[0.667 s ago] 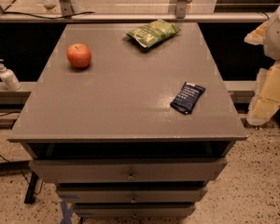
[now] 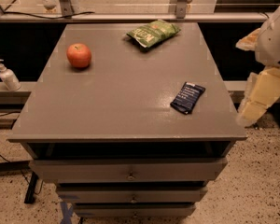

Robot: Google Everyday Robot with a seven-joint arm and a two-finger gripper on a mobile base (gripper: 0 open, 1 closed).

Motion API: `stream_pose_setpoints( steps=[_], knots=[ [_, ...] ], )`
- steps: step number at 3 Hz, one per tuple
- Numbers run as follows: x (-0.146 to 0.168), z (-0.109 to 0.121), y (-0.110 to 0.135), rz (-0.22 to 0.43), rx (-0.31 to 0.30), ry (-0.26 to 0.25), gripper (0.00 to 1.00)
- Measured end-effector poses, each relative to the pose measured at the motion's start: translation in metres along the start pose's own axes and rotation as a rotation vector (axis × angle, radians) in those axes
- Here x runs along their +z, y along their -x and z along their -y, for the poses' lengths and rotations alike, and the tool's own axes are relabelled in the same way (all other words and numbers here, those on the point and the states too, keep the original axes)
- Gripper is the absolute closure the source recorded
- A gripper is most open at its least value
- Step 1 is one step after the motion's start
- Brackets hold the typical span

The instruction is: Pick rxbar blueberry

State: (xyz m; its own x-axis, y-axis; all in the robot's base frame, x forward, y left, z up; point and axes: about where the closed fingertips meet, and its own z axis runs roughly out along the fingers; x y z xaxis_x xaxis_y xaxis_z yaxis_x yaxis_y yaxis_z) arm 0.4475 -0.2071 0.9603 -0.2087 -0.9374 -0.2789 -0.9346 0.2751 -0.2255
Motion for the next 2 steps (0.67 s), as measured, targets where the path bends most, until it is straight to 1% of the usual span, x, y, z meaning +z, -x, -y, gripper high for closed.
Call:
stream_pose_setpoints(
  steps=[1,2],
  knots=[
    [0.037,0.003,0.015,0.116,-0.012,0.033,0.00],
    [0.069,0.007,0.033,0.215,-0.020,0.063,0.00]
  ],
)
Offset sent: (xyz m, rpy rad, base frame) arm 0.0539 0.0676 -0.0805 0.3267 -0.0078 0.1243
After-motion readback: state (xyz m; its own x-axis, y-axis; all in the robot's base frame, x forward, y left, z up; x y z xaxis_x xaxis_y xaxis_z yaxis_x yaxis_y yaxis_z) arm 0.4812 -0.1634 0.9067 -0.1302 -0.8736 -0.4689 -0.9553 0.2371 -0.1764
